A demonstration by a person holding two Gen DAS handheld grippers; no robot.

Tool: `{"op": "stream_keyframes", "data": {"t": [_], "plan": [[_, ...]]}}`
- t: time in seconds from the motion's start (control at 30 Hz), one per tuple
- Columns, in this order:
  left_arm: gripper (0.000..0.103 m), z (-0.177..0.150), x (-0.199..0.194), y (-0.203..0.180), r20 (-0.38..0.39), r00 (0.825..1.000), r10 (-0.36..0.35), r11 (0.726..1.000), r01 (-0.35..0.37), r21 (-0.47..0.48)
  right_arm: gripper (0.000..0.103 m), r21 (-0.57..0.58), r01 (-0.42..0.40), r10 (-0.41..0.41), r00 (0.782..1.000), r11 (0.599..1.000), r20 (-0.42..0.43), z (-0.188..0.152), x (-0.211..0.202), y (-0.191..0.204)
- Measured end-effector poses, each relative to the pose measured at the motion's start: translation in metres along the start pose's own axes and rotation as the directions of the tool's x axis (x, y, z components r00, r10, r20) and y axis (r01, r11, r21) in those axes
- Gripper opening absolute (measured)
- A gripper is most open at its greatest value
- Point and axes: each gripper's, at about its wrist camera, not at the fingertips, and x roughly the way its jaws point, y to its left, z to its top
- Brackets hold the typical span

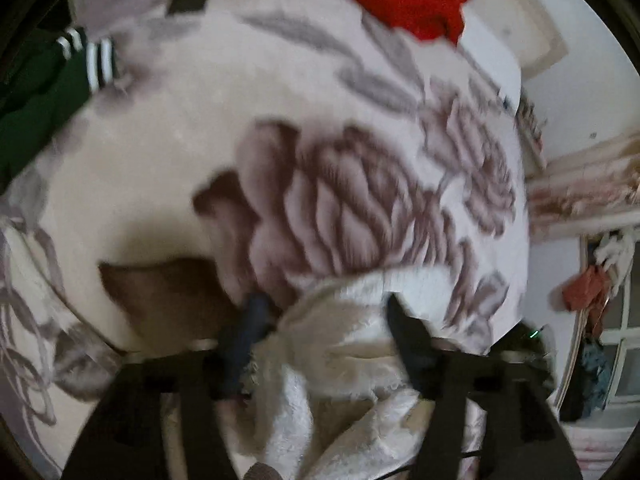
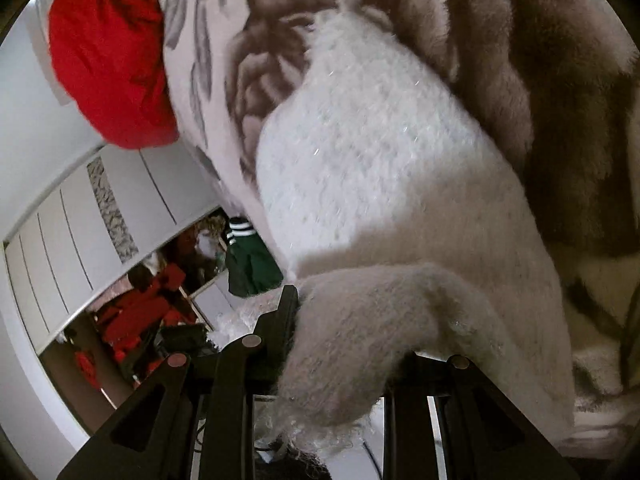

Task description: Fold large clothes

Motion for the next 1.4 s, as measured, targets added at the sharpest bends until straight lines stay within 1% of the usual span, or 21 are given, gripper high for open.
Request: {"op": "stream_keyframes", "data": {"t": [0.1,0.2,0.33,0.47,0.5,0.53,0.57,0.63,0.77,0.83,0.93,0.97,1.03,1.1,1.17,1.2,1.23,1.27,1.3,1.33,1.4], "plan": [[0.076,-0.014,-0.021,0.008,0.055,0.997,0.054,0.998,-0.055,0.013,0.022,0.051,-0.037,0.037,0.999,0.998,0.000,0.005,0.004,-0.017],[0.076,-0.069,-0.026,0.011,0.050,0.991,0.124,0.990,-0.126,0.056,0.022,0.109,-0.069,0.067,0.998,0.992,0.022,0.011,0.003,-0.030],[0.076,-0.137,-0.007,0.008,-0.018,0.997,0.081,0.995,-0.080,0.053,0.022,0.160,-0.081,0.075,0.996,0.984,0.042,0.017,0.008,-0.038],[0.075,-0.165,0.019,-0.017,-0.004,0.998,0.066,0.993,-0.065,0.102,0.022,0.144,-0.064,0.061,0.998,0.988,0.021,0.020,0.008,-0.036],[0.072,-0.167,0.024,-0.025,0.031,0.995,0.097,0.985,-0.100,0.143,0.022,0.137,-0.061,0.059,0.998,0.989,0.014,0.019,0.006,-0.037],[0.043,-0.167,0.029,-0.033,0.061,0.989,0.133,0.973,-0.142,0.184,0.022,0.134,-0.057,0.056,0.998,0.989,0.007,0.019,0.006,-0.036],[0.028,-0.165,0.034,-0.039,0.076,0.985,0.155,0.961,-0.168,0.219,0.022,0.131,-0.052,0.053,0.999,0.990,0.000,0.018,0.005,-0.035],[0.010,-0.157,0.033,-0.048,0.108,0.974,0.198,0.941,-0.220,0.256,0.023,0.111,-0.036,0.038,0.999,0.993,-0.016,0.016,0.002,-0.032],[0.005,-0.143,0.001,-0.059,0.163,0.976,0.146,0.934,-0.190,0.302,0.028,-0.004,0.001,-0.002,0.998,1.000,-0.064,0.005,-0.015,-0.008],[0.000,-0.133,-0.011,-0.064,0.196,0.967,0.164,0.920,-0.222,0.322,0.031,-0.078,0.007,-0.013,0.997,0.997,-0.078,-0.003,-0.028,0.005],[0.000,-0.108,-0.017,-0.058,0.241,0.953,0.184,0.920,-0.253,0.299,0.034,-0.185,0.087,-0.101,0.993,0.979,-0.066,-0.018,-0.047,0.018],[0.000,-0.100,-0.014,-0.054,0.224,0.960,0.169,0.929,-0.231,0.288,0.034,-0.221,0.145,-0.162,0.985,0.964,-0.059,-0.025,-0.052,0.020],[0.000,-0.087,-0.008,-0.047,0.164,0.981,0.105,0.953,-0.147,0.265,0.037,-0.249,0.185,-0.204,0.978,0.950,-0.049,-0.034,-0.055,0.018],[0.001,-0.092,-0.009,-0.045,0.110,0.993,0.040,0.962,-0.068,0.263,0.037,-0.234,0.141,-0.157,0.986,0.962,-0.051,-0.037,-0.056,0.013],[0.003,-0.102,-0.007,-0.041,0.044,0.999,-0.019,0.970,0.007,0.244,0.042,-0.138,0.044,-0.056,0.995,0.990,-0.084,-0.029,-0.053,0.006],[0.007,-0.108,-0.004,-0.039,0.020,0.999,-0.035,0.973,0.029,0.230,0.053,-0.120,0.006,-0.017,0.996,0.993,-0.093,-0.023,-0.051,0.005],[0.019,-0.116,0.000,-0.037,-0.002,0.999,-0.047,0.974,0.046,0.220,0.066,-0.112,-0.029,0.018,0.995,0.993,-0.097,-0.018,-0.049,0.008],[0.029,-0.120,0.003,-0.038,-0.017,0.999,-0.044,0.976,0.046,0.212,0.071,-0.106,-0.050,0.039,0.994,0.993,-0.098,-0.013,-0.048,0.009],[0.048,-0.127,0.012,-0.037,-0.043,0.999,-0.027,0.979,0.036,0.202,0.075,-0.090,-0.079,0.070,0.993,0.993,-0.100,-0.007,-0.047,0.013],[0.058,-0.131,0.017,-0.037,-0.056,0.998,-0.022,0.979,0.033,0.199,0.076,-0.087,-0.085,0.077,0.992,0.993,-0.097,-0.003,-0.047,0.017],[0.058,-0.139,0.034,-0.041,-0.093,0.996,-0.003,0.976,0.023,0.215,0.076,-0.130,-0.031,0.023,0.998,0.991,-0.065,-0.001,-0.050,0.030]]}}
